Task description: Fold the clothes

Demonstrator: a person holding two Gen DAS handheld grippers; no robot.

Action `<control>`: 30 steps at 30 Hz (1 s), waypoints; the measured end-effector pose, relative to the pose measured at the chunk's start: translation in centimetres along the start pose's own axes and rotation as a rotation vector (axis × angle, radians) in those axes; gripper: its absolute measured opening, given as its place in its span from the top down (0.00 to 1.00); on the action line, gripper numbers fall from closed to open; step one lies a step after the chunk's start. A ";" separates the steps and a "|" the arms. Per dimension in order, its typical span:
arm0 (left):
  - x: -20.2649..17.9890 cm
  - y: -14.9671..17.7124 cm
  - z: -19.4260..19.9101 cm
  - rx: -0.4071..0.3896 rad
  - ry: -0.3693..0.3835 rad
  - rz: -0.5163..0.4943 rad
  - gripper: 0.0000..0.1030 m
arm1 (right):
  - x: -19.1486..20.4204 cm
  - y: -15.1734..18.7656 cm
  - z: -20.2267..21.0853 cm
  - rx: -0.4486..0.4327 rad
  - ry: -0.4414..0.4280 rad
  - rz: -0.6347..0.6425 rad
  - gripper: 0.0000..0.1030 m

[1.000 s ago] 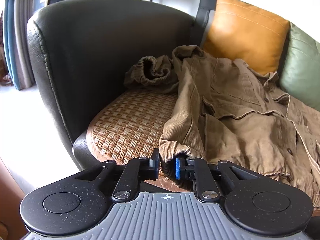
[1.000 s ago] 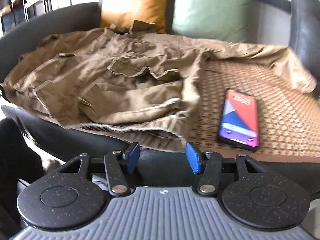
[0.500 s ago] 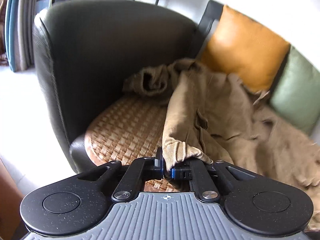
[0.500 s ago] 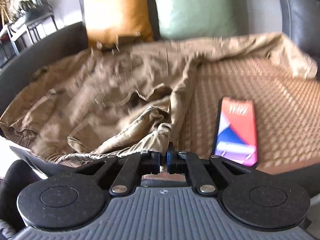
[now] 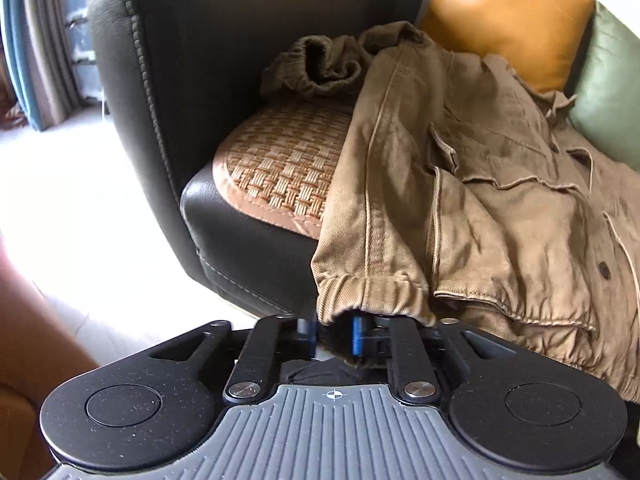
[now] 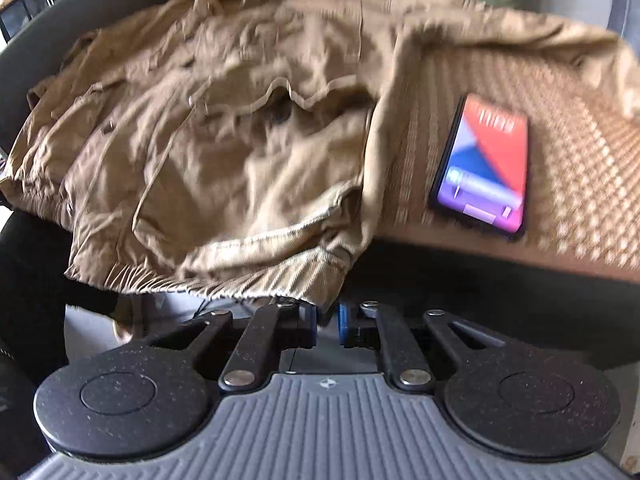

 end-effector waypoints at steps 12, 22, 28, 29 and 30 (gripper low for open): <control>-2.6 -2.6 8.9 -0.054 0.020 -0.105 0.32 | -3.3 -3.0 12.3 -0.186 -0.083 0.014 0.42; -0.7 -6.9 12.6 -0.174 0.013 0.110 0.36 | -6.5 -11.2 15.3 -0.301 -0.120 0.006 0.42; -12.6 -14.8 9.8 -0.238 0.077 -0.163 0.34 | -7.2 -20.6 14.4 -0.335 -0.088 0.084 0.42; -14.9 -16.0 8.9 -0.246 0.084 -0.201 0.34 | -7.4 -22.3 14.0 -0.334 -0.086 0.096 0.42; -17.2 -17.1 7.9 -0.254 0.092 -0.238 0.33 | -7.6 -24.0 13.4 -0.327 -0.088 0.105 0.42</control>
Point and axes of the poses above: each gripper's, at about its wrist camera, not at the fingertips, and z roughly against the way its jaws point, x to its left, y to its underside, the point moved 4 cm from there along -z, roughly the way its jaws point, and after that the axes turned 15 degrees about x, right-handed, at the moved point
